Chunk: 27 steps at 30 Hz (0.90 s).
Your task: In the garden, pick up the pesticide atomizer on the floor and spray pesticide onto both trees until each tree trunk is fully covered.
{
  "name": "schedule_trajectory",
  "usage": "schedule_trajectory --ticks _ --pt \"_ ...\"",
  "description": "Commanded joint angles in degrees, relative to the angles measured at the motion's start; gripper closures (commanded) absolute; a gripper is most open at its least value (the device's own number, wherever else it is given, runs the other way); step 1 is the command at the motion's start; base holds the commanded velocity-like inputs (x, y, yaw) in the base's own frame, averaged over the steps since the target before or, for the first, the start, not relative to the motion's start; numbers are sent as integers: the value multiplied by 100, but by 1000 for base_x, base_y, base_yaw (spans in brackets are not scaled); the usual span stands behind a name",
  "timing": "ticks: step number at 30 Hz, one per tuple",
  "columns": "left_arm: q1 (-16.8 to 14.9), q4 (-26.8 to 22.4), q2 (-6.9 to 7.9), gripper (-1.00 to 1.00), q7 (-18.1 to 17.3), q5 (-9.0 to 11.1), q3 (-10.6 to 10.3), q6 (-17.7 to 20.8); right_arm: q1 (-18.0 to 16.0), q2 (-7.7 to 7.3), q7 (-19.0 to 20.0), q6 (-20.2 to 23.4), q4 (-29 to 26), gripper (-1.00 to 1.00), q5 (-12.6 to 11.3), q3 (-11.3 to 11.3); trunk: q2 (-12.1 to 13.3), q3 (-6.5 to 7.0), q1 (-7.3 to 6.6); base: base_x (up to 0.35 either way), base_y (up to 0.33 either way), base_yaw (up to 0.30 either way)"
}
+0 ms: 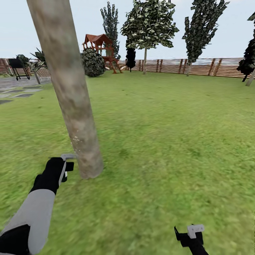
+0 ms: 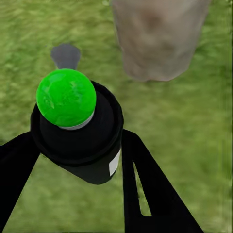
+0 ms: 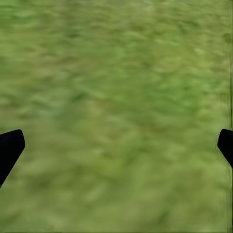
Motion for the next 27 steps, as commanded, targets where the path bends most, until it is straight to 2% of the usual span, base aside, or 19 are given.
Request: schedule_trajectory --ticks 1,10,16,19,24,27 --pt "-1 -9 -39 100 -18 -95 7 22 -4 0 8 -18 5 -100 46 -49 -2 -5 0 134 -251 9" --pt "0 -54 -61 100 -18 -104 6 22 -4 -8 2 -20 5 -100 47 -49 -2 -5 0 138 -251 1" --pt "18 -31 146 100 -18 -128 48 21 -4 -2 5 -22 5 -100 45 -49 -2 -5 0 140 -251 3" --pt "166 -57 194 100 -18 -131 45 21 -4 -1 1 -20 5 -100 45 -49 -2 -5 0 125 -253 183" --pt "196 -73 125 100 -10 -105 5 28 -4 0 0 -21 5 -100 47 -49 -2 -5 0 146 -254 272" --pt "196 -42 -2 100 -2 -92 9 15 -4 0 0 -24 5 -100 46 -49 -2 -5 0 160 -254 278"
